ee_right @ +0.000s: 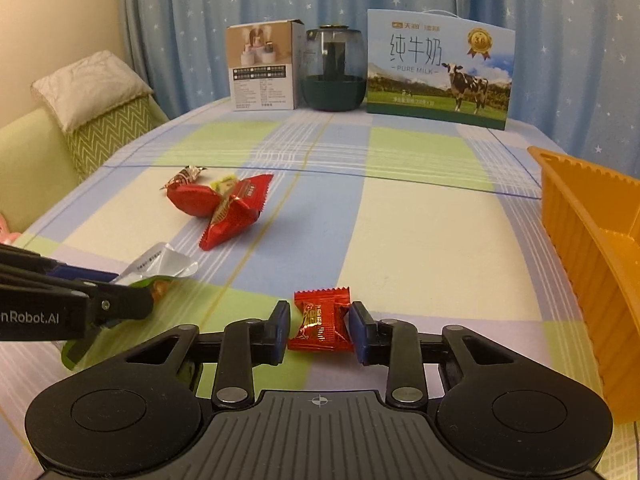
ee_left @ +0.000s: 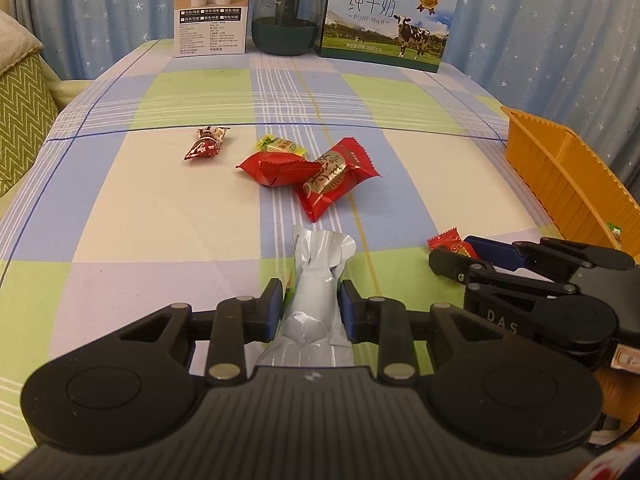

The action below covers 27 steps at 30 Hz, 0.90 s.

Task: Organize snacks
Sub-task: 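Lift the foil pouch with the left tool while the right tool regrips the red candy, then carry the pouch and red candy over the orange tray and open both tools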

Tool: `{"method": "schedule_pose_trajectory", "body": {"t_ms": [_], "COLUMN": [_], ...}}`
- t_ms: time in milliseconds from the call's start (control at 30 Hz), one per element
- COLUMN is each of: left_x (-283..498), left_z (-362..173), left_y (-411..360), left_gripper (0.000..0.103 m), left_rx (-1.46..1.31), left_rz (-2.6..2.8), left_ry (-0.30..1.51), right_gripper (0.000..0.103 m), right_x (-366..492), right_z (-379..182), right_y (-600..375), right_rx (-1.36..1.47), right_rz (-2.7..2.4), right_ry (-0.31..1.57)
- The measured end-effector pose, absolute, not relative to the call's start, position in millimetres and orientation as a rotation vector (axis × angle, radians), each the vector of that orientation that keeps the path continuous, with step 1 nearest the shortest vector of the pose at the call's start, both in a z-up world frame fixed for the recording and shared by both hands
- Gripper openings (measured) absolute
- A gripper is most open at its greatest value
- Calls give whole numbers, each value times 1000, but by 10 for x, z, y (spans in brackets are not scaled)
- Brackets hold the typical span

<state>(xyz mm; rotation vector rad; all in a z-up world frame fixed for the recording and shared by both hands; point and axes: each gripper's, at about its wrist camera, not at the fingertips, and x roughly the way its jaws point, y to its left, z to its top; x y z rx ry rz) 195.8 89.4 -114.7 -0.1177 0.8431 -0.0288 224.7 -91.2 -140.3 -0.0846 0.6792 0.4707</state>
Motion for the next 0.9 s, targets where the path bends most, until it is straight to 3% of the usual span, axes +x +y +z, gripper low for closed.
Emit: {"method": "schedule_pose_trajectory", "body": {"t_ms": [133, 900], "left_x": [1962, 1636], "left_z": [-1137, -878], "left_y": [864, 456], "left_gripper": [27, 27], "left_rx": [-115, -125], "left_rz": [-35, -49], "left_ry": [837, 824], "right_gripper": [24, 23], "right_x": [2220, 1793], "right_z": [-1388, -891], "right_y": [-923, -1491], "right_rx": [-90, 3], "right_rz": [460, 376], "right_ry": [681, 661]}}
